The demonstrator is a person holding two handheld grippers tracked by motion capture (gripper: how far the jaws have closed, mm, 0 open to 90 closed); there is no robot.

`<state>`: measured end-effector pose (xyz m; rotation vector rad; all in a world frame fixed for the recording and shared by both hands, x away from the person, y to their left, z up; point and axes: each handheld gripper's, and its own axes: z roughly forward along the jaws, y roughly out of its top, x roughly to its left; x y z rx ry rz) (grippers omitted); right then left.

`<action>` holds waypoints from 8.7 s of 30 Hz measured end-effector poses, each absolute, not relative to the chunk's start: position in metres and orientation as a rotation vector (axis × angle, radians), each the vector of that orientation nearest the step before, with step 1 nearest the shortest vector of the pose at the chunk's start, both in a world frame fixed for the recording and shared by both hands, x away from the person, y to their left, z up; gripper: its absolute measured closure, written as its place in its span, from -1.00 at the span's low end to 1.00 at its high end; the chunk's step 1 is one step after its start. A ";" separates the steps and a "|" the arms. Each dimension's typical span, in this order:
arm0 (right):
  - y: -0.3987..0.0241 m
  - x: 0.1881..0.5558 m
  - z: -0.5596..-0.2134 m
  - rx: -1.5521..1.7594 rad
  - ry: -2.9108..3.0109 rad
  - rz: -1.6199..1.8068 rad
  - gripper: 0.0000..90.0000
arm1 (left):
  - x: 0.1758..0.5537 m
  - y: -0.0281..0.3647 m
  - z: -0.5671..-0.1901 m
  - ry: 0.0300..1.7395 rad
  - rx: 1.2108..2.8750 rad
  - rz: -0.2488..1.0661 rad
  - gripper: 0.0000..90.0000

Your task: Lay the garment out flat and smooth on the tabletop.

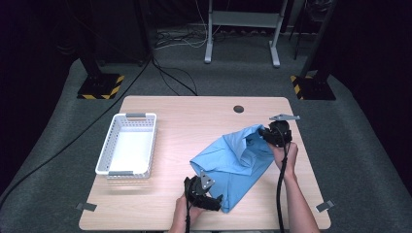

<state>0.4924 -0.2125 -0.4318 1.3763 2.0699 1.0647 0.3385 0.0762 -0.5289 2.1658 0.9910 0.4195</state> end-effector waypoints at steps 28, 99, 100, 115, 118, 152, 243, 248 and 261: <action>-0.236 0.531 -0.437 1.552 1.955 0.820 -0.36 | 0.338 0.076 -0.529 0.990 2.166 0.420 -0.96; -0.239 0.402 -0.525 1.424 2.132 0.887 -0.87 | 0.329 0.059 -0.529 0.936 2.187 0.408 -0.97; -0.239 0.399 -0.525 1.422 2.133 0.890 -0.86 | 0.328 0.059 -0.529 0.933 2.188 0.409 -0.97; -0.242 0.385 -0.525 1.425 2.125 0.892 -0.85 | 0.315 0.055 -0.529 0.911 2.194 0.401 -0.97; -0.243 0.380 -0.525 1.429 2.119 0.891 -0.85 | 0.314 0.054 -0.529 0.906 2.196 0.397 -0.96; -0.245 0.376 -0.527 1.413 2.110 0.924 -0.87 | 0.346 0.049 -0.504 0.761 2.216 0.368 -0.99; -0.246 0.377 -0.527 1.439 2.086 0.917 -0.86 | 0.475 0.076 -0.456 0.888 2.027 0.533 0.88; -0.246 0.377 -0.527 1.439 2.084 0.915 -0.86 | 0.487 0.092 -0.458 0.960 1.988 0.545 0.88; -0.246 0.377 -0.527 1.438 2.084 0.915 -0.86 | 0.516 0.124 -0.479 1.171 1.942 0.540 0.86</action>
